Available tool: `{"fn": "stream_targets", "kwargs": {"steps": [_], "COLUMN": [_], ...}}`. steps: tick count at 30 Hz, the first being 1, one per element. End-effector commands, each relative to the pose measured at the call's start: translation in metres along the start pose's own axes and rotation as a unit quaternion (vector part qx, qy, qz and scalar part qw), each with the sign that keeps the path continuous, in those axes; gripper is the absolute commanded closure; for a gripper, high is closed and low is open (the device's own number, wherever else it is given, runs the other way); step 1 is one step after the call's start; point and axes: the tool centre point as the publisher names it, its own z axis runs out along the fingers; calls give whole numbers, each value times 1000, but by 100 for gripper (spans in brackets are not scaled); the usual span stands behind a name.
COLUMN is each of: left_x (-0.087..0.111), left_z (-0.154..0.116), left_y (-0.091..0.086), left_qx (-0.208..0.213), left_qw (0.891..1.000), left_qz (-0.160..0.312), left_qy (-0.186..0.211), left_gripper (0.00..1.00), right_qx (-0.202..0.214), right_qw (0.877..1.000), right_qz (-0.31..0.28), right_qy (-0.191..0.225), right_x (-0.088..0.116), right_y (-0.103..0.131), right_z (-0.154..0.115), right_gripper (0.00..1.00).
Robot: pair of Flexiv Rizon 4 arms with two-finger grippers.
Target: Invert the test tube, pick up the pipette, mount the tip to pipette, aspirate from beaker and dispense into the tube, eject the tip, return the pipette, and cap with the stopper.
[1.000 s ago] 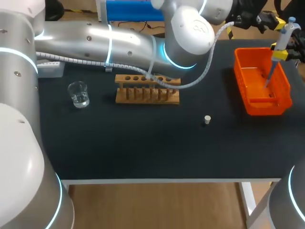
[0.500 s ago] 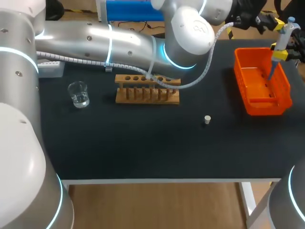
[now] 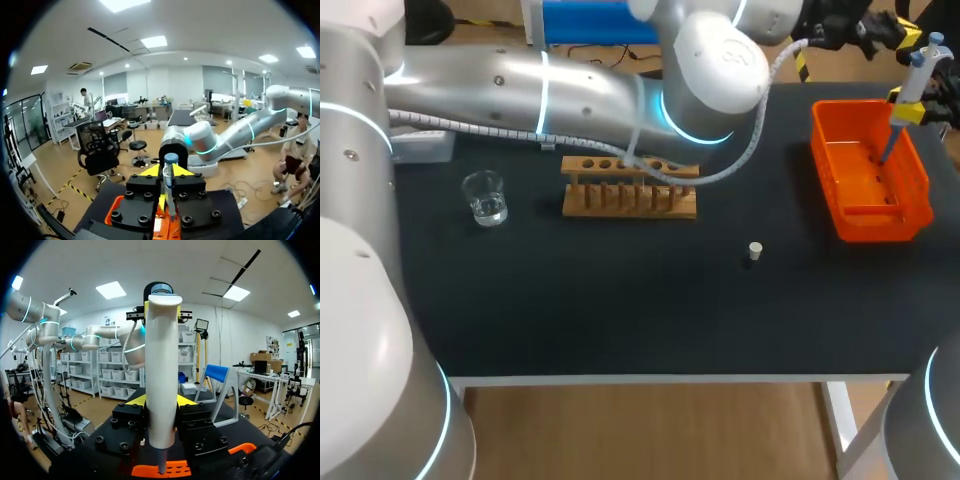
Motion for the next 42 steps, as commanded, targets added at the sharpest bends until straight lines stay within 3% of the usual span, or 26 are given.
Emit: {"fn": "stream_targets", "kwargs": {"steps": [1, 19, 31, 42], "left_x": [3, 25, 45, 51], "left_z": [-17, -121, -176, -222], "left_y": [1, 40, 93, 142], "left_qx": [-8, 16, 69, 120], "left_qw": [1000, 1000, 998, 992], "left_qz": [4, 3, -8, -16], "left_qy": [9, -3, 3, 14], "left_gripper": [0, 0, 0, 0], "right_qx": [0, 0, 0, 0], "right_qw": [1000, 1000, 1000, 1000], "right_qz": [0, 0, 0, 0], "right_qy": [2, 2, 2, 2], "right_x": [-1, -1, -1, -1], "right_y": [0, 0, 0, 0], "right_z": [-1, -1, -1, -1], "right_gripper": [100, 100, 100, 100]}}
